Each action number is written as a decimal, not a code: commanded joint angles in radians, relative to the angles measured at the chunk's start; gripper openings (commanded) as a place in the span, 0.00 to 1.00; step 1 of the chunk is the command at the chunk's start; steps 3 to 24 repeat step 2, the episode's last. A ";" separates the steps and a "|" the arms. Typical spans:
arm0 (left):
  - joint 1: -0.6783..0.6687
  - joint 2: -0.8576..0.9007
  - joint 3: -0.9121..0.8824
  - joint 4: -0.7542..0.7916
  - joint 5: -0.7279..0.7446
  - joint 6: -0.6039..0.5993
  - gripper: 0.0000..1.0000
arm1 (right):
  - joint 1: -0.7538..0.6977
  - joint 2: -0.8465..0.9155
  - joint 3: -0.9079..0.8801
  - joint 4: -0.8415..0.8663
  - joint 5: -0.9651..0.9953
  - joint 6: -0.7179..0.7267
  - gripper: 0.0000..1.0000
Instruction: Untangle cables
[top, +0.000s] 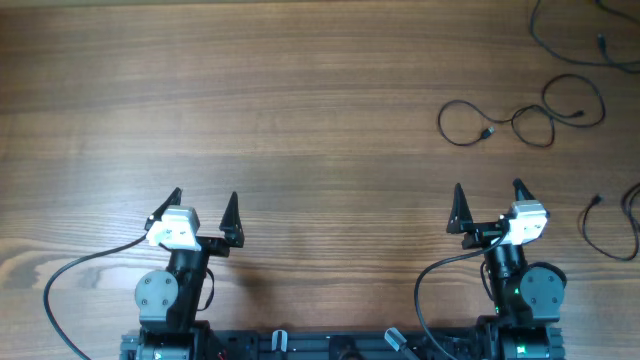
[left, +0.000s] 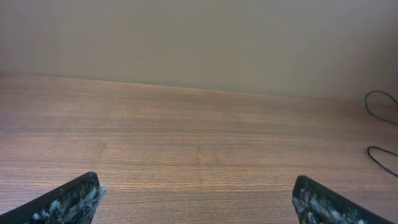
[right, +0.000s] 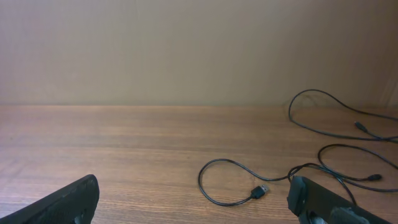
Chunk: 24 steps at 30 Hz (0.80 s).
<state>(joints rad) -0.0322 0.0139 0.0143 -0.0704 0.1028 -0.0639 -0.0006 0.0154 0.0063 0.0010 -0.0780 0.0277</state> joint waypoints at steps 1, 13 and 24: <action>-0.005 -0.009 -0.009 0.001 0.000 0.019 1.00 | 0.003 -0.011 -0.001 0.003 -0.005 -0.009 1.00; -0.005 -0.009 -0.009 0.001 0.000 0.019 1.00 | 0.003 -0.011 -0.001 0.003 -0.005 -0.009 1.00; -0.005 -0.009 -0.009 0.001 0.000 0.019 1.00 | 0.003 -0.011 -0.001 0.003 -0.005 -0.009 1.00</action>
